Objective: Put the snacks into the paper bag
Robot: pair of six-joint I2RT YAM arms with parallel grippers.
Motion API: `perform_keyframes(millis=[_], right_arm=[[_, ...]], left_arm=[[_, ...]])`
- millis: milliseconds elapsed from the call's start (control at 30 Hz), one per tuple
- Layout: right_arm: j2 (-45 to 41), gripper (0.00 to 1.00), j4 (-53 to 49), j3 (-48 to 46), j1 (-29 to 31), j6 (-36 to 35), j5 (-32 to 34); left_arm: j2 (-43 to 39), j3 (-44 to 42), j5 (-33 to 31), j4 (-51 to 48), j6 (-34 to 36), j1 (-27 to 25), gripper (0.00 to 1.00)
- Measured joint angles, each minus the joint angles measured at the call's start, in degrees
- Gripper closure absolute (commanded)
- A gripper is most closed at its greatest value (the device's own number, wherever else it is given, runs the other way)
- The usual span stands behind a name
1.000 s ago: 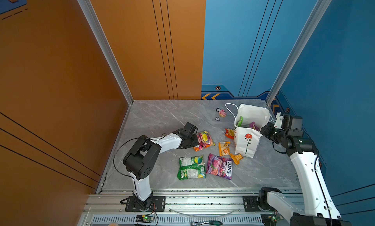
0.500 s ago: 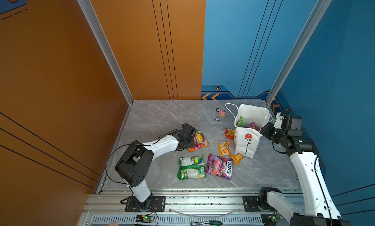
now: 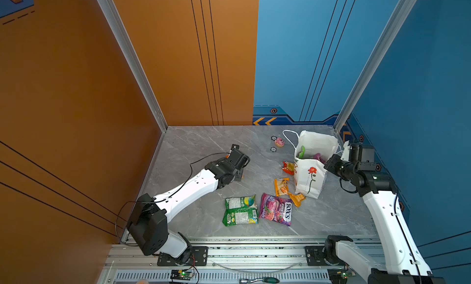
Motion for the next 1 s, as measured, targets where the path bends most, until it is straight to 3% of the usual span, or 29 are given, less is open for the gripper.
perform_keyframes(millis=[433,667,1000], right_arm=[[0.0,1.00,-0.7,0.9,2.1,-1.0,0.0],[0.0,1.00,-1.6,1.8,3.5,-1.1,0.4],[0.0,1.00,-1.6,1.9,4.1,-1.5,0.5]], left_arm=[[-3.3,13.4,-2.6,-4.5,7.2,-2.1,1.00],[-3.1,26.5,-2.6,-6.4,9.7,-5.3,1.00],[6.5,46.4,4.1,-8.2,10.7,-9.3,1.00]])
